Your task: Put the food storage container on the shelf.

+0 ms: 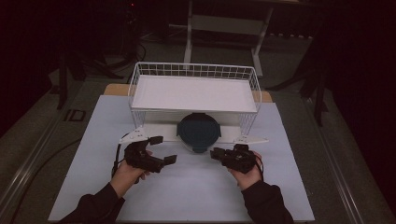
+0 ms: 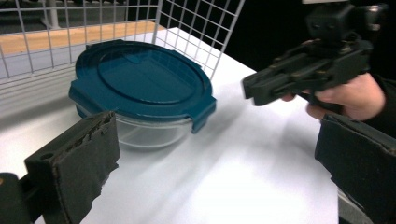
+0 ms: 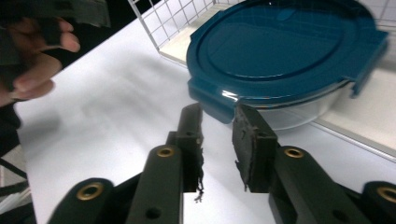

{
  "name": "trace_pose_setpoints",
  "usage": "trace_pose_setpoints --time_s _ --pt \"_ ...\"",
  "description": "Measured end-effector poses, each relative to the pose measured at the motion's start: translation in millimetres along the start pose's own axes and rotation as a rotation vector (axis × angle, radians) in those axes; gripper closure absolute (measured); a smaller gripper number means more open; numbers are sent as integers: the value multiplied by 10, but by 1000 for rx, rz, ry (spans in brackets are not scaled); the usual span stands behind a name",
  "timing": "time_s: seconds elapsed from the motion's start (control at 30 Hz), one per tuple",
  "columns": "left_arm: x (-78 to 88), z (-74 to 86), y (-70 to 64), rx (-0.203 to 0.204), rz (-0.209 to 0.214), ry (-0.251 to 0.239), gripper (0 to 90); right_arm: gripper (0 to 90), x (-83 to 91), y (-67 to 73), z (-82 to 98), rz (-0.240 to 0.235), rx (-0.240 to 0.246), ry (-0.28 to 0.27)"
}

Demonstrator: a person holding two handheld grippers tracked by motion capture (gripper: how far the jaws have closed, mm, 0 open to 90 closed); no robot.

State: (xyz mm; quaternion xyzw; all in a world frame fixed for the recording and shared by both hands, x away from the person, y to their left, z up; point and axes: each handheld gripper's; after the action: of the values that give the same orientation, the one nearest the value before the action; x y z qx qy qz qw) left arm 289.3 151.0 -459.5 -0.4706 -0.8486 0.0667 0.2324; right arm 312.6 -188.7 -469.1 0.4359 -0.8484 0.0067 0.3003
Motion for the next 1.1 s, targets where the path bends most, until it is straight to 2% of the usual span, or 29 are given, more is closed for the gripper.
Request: trace_pose_setpoints --time_s 0.03,0.33,0.53,0.63,0.73,0.93,1.1 --pt "68 50 -44 7 6 -7 2 897 -99 53 8 -4 10 22" --pt "136 305 -69 27 13 4 2 900 -378 146 23 -5 36 65" --pt "141 438 -84 1 0 -7 2 900 -488 135 26 8 39 78" --pt "142 456 -85 -3 1 -11 2 900 -522 99 27 24 36 79" --pt "143 459 -83 -2 0 -13 2 900 -532 69 25 13 25 71" --pt "108 487 -66 2 2 1 2 900 -593 49 -14 42 46 81" --pt "104 488 -77 -10 2 -1 2 900 -649 -24 -37 56 16 75"
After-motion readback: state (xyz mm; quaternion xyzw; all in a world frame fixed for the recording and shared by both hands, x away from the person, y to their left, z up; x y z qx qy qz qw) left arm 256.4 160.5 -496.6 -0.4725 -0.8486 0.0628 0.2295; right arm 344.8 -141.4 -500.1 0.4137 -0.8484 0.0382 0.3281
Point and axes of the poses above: each handheld gripper's, and its own axes: x roughly backward along the jaws, z roughly out of its underside, y roughly to its left, and after that the axes turned 3 degrees about x, right-handed
